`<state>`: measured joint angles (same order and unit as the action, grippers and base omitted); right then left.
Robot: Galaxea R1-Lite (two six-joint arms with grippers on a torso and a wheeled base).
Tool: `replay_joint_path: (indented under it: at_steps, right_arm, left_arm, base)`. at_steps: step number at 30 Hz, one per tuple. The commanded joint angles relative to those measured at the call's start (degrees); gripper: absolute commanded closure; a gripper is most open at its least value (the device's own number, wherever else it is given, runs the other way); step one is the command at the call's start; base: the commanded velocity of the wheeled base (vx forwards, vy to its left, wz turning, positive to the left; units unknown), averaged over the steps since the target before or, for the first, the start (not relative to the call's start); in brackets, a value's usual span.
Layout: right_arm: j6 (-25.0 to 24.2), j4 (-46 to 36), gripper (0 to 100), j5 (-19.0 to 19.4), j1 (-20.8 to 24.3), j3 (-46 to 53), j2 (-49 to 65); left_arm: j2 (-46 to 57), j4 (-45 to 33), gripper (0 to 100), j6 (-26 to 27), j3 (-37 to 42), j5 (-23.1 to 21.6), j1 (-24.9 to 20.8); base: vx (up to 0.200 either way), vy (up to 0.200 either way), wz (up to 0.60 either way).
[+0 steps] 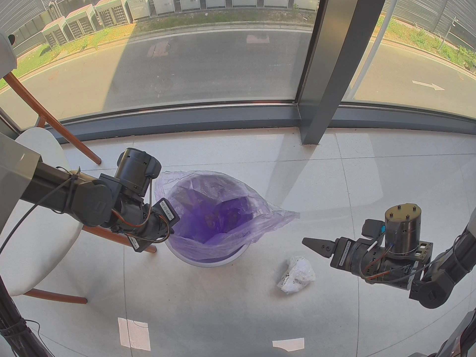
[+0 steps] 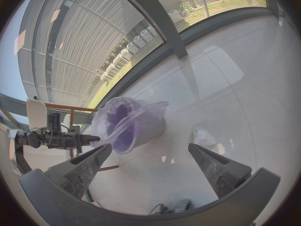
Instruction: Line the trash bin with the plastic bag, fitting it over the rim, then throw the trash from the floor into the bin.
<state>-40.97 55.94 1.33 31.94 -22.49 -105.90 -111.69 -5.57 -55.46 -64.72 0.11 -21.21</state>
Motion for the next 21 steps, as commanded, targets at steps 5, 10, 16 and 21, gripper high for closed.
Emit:
replay_joint_path:
  at_steps: [5, 10, 16, 21]
  right_arm:
    - [-8.4, -0.7, 0, -1.9, 9.3, -9.1, -8.0]
    - [-8.9, -0.7, 0, -2.4, 8.3, -16.2, -14.6]
    - [-13.3, -8.6, 0, -2.7, 7.0, -31.6, -20.0]
    - [-17.9, -17.4, 0, -3.8, 6.6, -40.0, -20.4]
  left_arm:
    - [6.2, -0.1, 100, -3.0, 4.4, 0.1, 0.6]
    - [6.2, 0.0, 100, -3.0, 5.5, 0.1, 0.5]
    - [6.3, 0.0, 100, -3.3, 5.7, 0.2, 0.6]
    - [6.0, 0.0, 100, -3.2, 5.7, 0.2, 0.6]
  base:
    - [0.000, 0.000, 0.00]
    - [0.000, 0.000, 0.00]
    - [0.000, 0.000, 0.00]
    - [0.000, 0.000, 0.00]
